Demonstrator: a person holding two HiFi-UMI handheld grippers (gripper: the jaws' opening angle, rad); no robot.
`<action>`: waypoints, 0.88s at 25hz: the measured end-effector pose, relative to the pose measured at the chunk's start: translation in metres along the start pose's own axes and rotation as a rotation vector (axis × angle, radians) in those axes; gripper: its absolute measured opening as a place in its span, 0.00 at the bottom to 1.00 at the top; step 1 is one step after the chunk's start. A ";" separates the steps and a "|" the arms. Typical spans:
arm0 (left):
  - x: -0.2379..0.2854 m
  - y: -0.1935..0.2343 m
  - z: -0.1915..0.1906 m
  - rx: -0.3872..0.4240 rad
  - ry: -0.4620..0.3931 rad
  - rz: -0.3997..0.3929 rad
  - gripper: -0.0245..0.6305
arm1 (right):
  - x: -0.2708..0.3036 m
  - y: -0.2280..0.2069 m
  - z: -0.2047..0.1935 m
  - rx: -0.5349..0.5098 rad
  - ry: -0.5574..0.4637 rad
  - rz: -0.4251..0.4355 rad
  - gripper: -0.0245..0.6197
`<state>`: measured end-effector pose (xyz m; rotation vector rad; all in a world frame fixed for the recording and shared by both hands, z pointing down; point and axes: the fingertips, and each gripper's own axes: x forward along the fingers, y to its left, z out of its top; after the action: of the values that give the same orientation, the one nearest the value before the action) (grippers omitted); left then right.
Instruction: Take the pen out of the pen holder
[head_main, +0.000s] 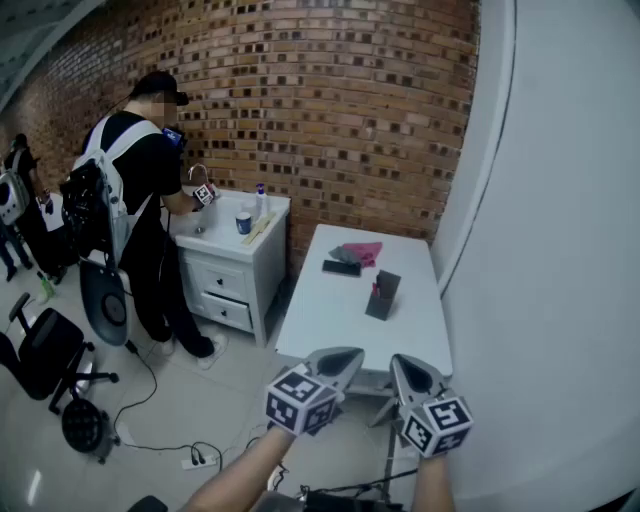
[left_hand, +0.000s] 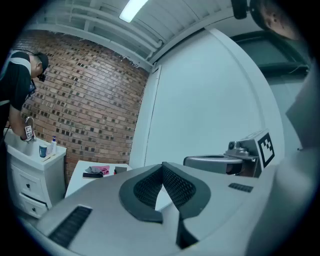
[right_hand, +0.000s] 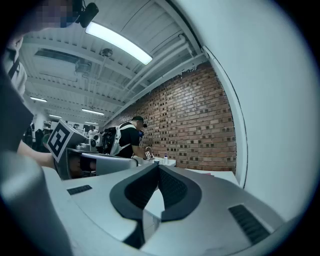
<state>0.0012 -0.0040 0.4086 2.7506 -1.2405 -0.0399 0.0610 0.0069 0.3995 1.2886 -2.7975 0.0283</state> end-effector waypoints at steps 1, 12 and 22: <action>0.001 0.003 -0.001 0.000 0.001 0.001 0.05 | 0.002 0.000 0.000 0.000 0.000 -0.001 0.02; 0.013 0.021 -0.003 0.009 0.012 -0.022 0.05 | 0.020 -0.008 -0.003 -0.004 0.005 -0.029 0.02; 0.047 0.046 0.002 -0.003 0.022 -0.009 0.05 | 0.048 -0.042 0.003 0.002 0.012 -0.027 0.02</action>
<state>-0.0023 -0.0695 0.4131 2.7468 -1.2214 -0.0114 0.0615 -0.0568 0.3987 1.3217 -2.7708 0.0373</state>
